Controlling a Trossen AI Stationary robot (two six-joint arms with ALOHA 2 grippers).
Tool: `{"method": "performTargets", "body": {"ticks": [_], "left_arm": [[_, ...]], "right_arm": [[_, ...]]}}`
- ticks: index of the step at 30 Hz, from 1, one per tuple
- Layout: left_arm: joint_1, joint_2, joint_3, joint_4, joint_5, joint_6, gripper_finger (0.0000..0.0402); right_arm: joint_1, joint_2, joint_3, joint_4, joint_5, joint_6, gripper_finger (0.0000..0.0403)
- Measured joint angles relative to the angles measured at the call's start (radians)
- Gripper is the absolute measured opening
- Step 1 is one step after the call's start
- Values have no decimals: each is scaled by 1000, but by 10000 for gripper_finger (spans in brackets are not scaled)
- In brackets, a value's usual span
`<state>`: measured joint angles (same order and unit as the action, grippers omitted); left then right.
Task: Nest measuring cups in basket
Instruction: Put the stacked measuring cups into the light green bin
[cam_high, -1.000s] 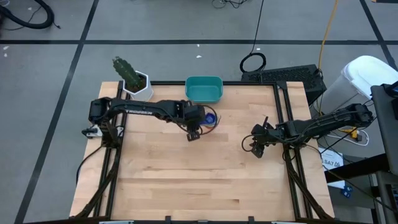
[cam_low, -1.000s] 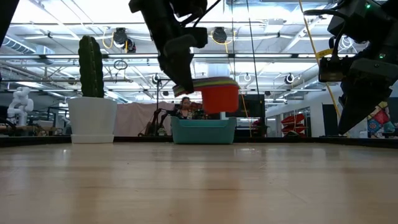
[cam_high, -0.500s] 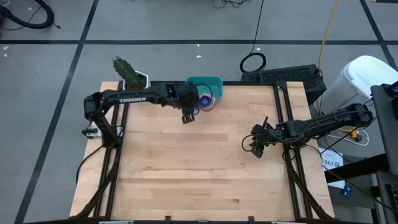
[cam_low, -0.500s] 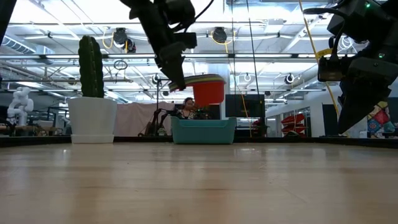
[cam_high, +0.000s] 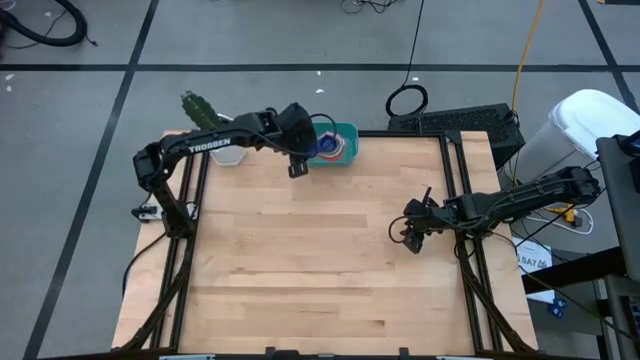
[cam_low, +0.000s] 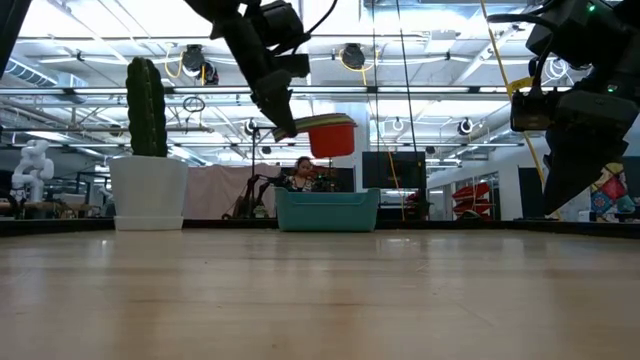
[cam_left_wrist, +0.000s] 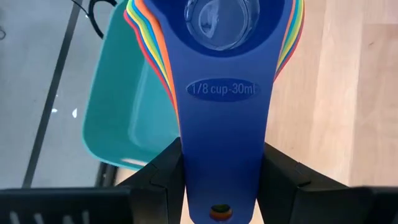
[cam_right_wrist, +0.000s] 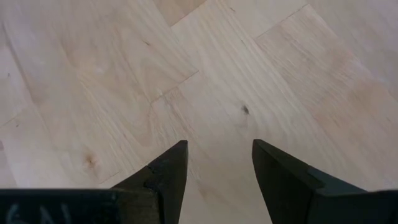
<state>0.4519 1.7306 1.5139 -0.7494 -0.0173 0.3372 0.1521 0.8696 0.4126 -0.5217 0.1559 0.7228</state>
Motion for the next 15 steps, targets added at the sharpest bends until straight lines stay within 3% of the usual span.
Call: {"method": "performTargets", "body": {"ticks": [15], "left_arm": [[114, 0, 14, 47, 98, 110, 145]], "right_arm": [[0, 0, 0, 39, 0, 8, 171]]}}
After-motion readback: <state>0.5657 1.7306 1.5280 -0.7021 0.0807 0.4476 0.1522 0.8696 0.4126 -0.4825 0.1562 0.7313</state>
